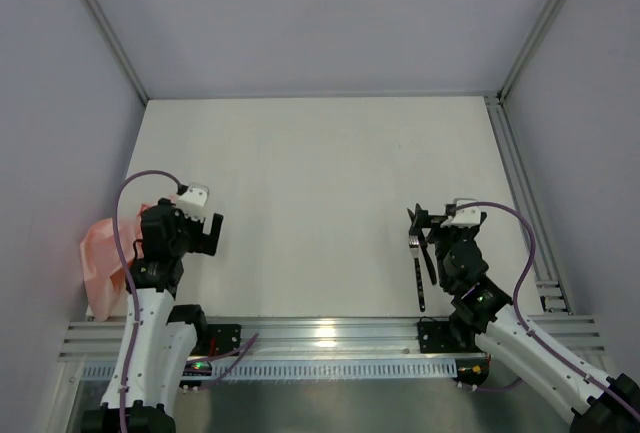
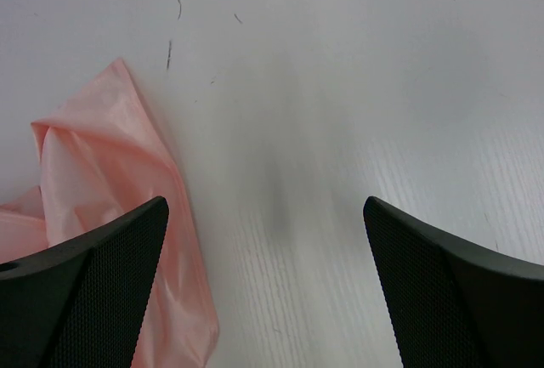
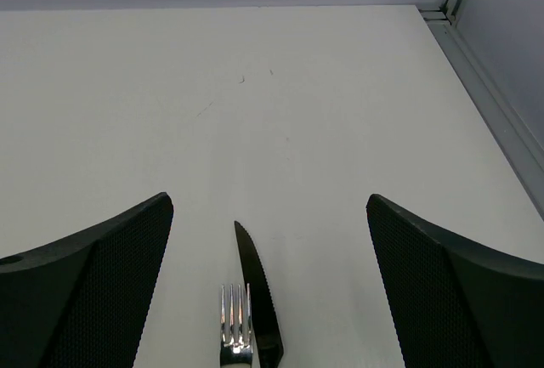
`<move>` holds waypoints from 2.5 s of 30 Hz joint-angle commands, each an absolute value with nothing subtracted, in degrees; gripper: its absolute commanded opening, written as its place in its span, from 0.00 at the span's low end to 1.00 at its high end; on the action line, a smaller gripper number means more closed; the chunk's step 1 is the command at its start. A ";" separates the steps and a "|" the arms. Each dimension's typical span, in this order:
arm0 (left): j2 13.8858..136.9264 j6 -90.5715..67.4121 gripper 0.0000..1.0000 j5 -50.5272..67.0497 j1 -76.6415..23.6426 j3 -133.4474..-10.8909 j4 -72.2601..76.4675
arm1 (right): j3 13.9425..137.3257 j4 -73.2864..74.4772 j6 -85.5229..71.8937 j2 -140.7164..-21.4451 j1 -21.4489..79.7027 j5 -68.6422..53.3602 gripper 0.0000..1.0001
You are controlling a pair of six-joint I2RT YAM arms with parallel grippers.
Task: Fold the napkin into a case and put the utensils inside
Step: Pick up the crumpled napkin from the corner of the board, then place the crumpled napkin at the center of the board.
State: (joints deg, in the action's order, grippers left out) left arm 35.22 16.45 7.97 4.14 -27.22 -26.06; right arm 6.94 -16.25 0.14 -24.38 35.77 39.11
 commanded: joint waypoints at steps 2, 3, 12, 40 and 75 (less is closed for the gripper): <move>34.98 12.50 0.99 4.14 3.96 -29.96 -27.06 | 9.14 -18.20 0.09 -24.17 35.51 37.62 0.99; 34.89 12.48 0.99 3.35 3.96 -30.93 -28.20 | 9.31 -17.41 0.09 -23.82 35.51 37.10 0.99; 43.85 28.28 0.99 -16.42 4.83 -43.86 -59.31 | 16.16 -3.97 -7.81 -23.02 35.51 30.07 0.99; 69.71 40.97 0.00 -12.70 32.87 -44.46 -23.96 | 28.74 4.66 -8.09 -39.11 35.60 9.14 0.99; 110.25 22.26 0.99 21.97 -16.01 -103.92 -60.24 | 51.79 16.12 -16.15 -73.92 29.08 -2.44 0.65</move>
State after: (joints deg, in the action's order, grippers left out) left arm 122.32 24.84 19.59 -19.66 -107.02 -62.46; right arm 52.69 20.64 -11.11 -74.89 27.53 5.04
